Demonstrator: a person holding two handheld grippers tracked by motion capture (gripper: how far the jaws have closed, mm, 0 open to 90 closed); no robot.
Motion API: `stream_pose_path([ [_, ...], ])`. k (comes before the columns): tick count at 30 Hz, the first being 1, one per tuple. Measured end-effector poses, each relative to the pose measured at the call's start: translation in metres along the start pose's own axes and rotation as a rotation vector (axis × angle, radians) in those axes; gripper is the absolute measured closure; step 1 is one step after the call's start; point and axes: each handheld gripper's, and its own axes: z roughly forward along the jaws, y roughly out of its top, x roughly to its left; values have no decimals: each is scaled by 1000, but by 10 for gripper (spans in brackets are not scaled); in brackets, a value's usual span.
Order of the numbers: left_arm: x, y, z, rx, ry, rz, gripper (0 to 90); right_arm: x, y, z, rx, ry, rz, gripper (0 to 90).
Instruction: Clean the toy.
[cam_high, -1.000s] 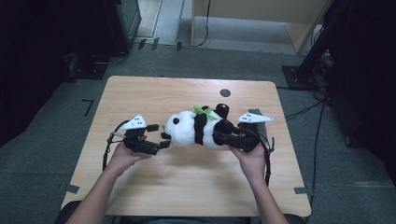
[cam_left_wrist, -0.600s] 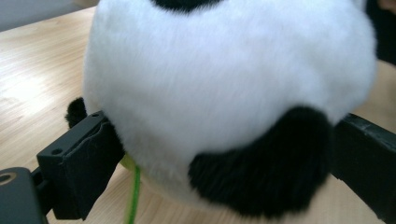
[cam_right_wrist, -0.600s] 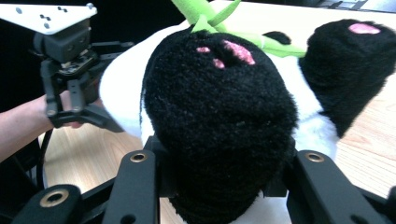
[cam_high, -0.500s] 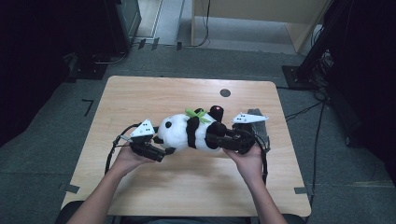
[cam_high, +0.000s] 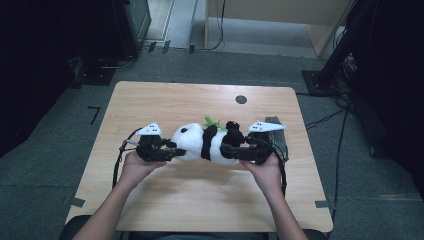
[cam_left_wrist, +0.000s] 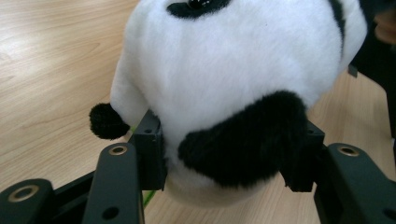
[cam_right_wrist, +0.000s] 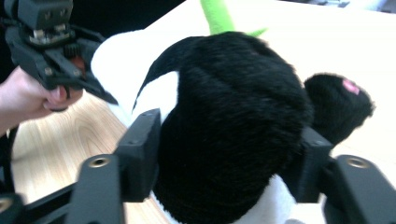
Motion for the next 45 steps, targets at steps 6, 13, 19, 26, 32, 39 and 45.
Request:
stream_pose_path([
  [6, -2, 5, -8, -8, -1, 1, 493, -7, -6, -2, -42, 64, -62, 315],
  [13, 3, 9, -23, -45, 15, -38, 493, -15, -19, -5, -49, 87, -142, 234],
  [19, -3, 13, -19, -58, -29, -73, 490, -14, -23, 9, -41, 111, -171, 130],
  [26, -1, 12, -14, -63, -52, -145, 486, -11, -24, 18, 4, 88, -197, 117],
  [32, -8, 12, -9, -51, -21, -100, 471, 0, -26, 27, 80, -34, -297, 215],
  [39, -8, 10, -9, -105, 1, -33, 276, 2, -14, 16, 58, -50, -256, 429],
  [45, -7, 6, -10, -146, 1, 59, 191, -8, -8, 8, 55, -12, -172, 449],
])
